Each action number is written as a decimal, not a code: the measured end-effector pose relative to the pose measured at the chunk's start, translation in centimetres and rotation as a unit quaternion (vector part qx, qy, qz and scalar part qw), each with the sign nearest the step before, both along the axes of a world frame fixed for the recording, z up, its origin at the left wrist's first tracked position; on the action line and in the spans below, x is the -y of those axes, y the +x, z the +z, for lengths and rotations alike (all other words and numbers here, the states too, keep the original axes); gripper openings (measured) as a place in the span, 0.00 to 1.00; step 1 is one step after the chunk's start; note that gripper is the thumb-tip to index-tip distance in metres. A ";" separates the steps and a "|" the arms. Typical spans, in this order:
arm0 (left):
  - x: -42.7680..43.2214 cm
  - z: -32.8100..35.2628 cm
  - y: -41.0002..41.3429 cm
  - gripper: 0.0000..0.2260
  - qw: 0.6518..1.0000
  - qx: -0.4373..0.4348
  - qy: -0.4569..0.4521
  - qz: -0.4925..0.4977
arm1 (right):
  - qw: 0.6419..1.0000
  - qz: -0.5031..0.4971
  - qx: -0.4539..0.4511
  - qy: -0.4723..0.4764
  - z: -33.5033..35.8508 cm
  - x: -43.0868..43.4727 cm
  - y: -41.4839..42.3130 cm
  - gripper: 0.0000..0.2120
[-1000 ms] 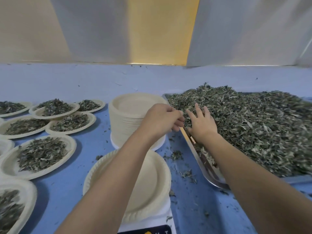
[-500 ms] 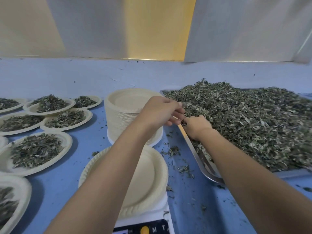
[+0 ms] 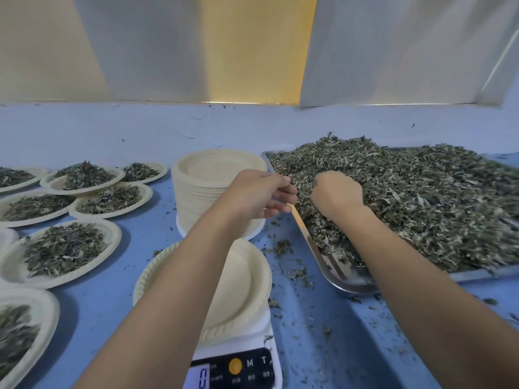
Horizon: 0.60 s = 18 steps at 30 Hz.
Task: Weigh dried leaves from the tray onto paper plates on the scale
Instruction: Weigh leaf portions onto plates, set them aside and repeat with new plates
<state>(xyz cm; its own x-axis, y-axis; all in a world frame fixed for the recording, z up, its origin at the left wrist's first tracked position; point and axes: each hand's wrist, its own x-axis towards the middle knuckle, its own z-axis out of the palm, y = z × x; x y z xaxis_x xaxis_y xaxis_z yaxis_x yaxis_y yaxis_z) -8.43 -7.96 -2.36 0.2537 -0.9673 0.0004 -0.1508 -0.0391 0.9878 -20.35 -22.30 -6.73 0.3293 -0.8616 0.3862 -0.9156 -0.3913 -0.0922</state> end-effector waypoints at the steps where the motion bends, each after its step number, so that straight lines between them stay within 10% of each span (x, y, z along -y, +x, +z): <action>1: 0.0 0.0 -0.1 0.10 1.000 -0.008 0.000 -0.001 | 0.999 0.033 0.001 -0.003 -0.4 0.2 0.2 0.09; 8: 0.3 -0.2 -0.7 0.10 1.000 -0.024 0.002 -0.010 | 0.970 0.110 -0.111 0.183 -4.0 1.5 0.5 0.21; 18: 0.1 -0.5 -1.1 0.10 0.999 -0.046 -0.002 -0.002 | 0.990 -0.008 -0.106 0.097 -3.1 -0.8 -0.5 0.23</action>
<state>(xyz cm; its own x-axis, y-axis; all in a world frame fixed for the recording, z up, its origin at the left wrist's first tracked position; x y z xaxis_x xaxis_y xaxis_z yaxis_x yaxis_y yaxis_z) -9.56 -8.11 -2.90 0.2484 -0.9685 -0.0196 -0.0600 -0.0356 0.9976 -20.85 -21.53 -9.87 0.3706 -0.9186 0.1369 -0.9285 -0.3699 0.0317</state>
